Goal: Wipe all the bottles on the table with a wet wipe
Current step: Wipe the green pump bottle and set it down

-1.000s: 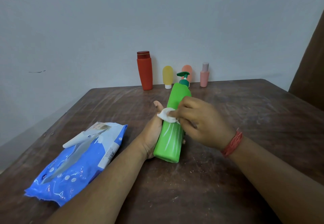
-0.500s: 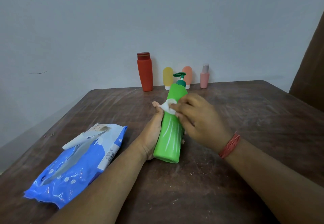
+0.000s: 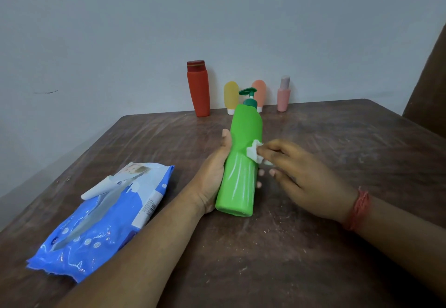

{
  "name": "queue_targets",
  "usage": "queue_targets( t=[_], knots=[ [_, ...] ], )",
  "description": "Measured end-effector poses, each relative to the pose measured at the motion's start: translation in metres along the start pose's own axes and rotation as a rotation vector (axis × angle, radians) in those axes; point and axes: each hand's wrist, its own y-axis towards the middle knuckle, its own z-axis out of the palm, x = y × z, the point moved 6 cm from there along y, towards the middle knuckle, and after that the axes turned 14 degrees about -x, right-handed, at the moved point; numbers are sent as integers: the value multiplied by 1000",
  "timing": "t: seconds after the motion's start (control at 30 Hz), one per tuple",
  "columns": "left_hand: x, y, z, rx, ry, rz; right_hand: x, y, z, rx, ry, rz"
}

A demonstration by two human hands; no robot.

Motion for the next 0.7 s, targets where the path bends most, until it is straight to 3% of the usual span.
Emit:
queue_targets(
  t=[0.17, 0.7],
  knots=[
    [-2, 1, -3, -12, -98, 5, 5, 6, -3, -55, 117, 14],
    [-2, 2, -8, -65, -72, 30, 5, 2, -8, -102, 174, 4]
  ],
)
